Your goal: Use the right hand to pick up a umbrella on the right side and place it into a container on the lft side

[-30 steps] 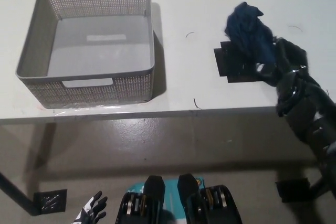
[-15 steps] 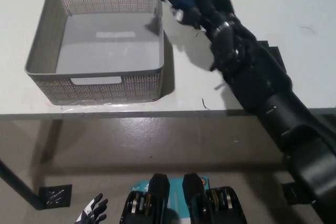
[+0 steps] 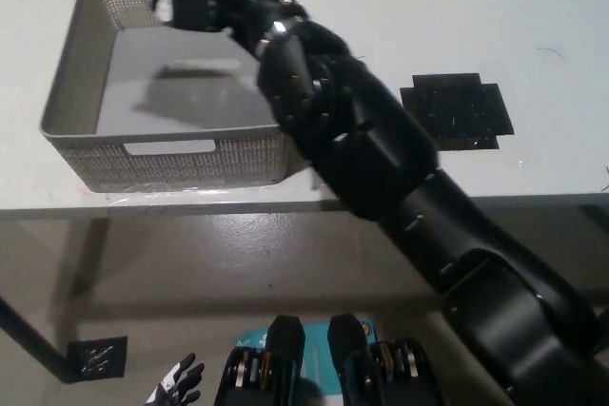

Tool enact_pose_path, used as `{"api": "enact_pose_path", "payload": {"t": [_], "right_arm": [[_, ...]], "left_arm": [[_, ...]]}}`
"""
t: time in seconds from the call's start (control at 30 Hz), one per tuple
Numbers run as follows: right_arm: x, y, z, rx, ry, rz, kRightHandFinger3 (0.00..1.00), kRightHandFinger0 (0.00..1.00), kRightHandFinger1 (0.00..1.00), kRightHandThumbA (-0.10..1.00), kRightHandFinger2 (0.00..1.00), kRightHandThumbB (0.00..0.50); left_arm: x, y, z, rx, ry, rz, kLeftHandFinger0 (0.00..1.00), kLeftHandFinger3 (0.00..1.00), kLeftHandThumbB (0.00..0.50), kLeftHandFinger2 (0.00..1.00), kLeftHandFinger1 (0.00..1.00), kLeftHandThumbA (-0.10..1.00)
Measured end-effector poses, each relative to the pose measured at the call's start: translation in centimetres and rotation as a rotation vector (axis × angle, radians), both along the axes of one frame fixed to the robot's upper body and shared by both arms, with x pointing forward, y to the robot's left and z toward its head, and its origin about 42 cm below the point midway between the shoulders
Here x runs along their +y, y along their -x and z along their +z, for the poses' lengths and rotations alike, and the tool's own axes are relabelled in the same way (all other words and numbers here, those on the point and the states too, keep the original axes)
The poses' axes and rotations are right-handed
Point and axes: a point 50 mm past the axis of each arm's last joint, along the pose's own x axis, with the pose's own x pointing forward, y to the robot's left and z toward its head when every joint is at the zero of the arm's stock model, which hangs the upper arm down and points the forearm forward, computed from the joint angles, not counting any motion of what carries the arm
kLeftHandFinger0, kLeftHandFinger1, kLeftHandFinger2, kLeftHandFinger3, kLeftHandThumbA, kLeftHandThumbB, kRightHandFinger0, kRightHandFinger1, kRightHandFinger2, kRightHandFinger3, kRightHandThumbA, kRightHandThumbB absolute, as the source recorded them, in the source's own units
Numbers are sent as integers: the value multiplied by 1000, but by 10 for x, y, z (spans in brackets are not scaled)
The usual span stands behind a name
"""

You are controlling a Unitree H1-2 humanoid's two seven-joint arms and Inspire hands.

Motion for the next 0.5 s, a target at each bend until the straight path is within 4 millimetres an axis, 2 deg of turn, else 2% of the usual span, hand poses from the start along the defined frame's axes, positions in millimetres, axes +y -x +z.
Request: {"api": "enact_pose_path", "payload": {"t": [0.07, 0.13, 0.17, 0.2, 0.23, 0.33, 0.37, 0.43, 0.47, 0.5], "right_arm": [[13, 0, 3, 13, 23, 0, 789, 0, 230, -100, 727, 201], [26, -2, 3, 31, 56, -7, 741, 0, 241, -100, 735, 213], [31, -2, 0, 44, 71, -10, 632, 0, 179, -100, 664, 235], [35, -3, -4, 58, 86, -15, 570, 0, 128, -100, 618, 243], [40, -4, -7, 74, 103, -19, 558, 0, 120, -100, 617, 242], [49, -10, -31, 151, 164, -55, 612, 0, 119, -100, 655, 236], [51, -11, -41, 178, 181, -64, 629, 3, 198, -100, 697, 243], [51, -12, -57, 219, 205, -77, 568, 0, 147, -100, 627, 246], [50, -13, -62, 231, 211, -82, 838, 138, 356, 46, 851, 237], [49, -14, -67, 245, 218, -90, 1000, 621, 1000, 645, 1000, 252]], "left_arm": [[-1, 0, 0, 0, 0, -4, 1000, 1000, 1, 1000, 1000, 1000], [-2, 0, 0, 1, 1, -10, 1000, 1000, 0, 1000, 1000, 1000], [-3, 0, 0, 2, 2, -12, 1000, 1000, 0, 1000, 1000, 1000], [-3, 0, -1, 2, 2, -14, 1000, 1000, 0, 1000, 1000, 1000], [-4, 1, -1, 3, 1, -16, 1000, 1000, 0, 1000, 1000, 1000], [-7, 1, 3, -10, 5, -27, 1000, 1000, 6, 1000, 1000, 1000], [-7, 1, 5, -16, 6, -30, 1000, 1000, 14, 1000, 1000, 1000], [-8, 1, 7, -22, 5, -33, 1000, 1000, 17, 1000, 1000, 1000], [-8, 1, 8, -24, 5, -34, 1000, 1000, 17, 1000, 1000, 1000], [-8, 1, 8, -26, 4, -35, 1000, 1000, 16, 1000, 1000, 1000]]}}
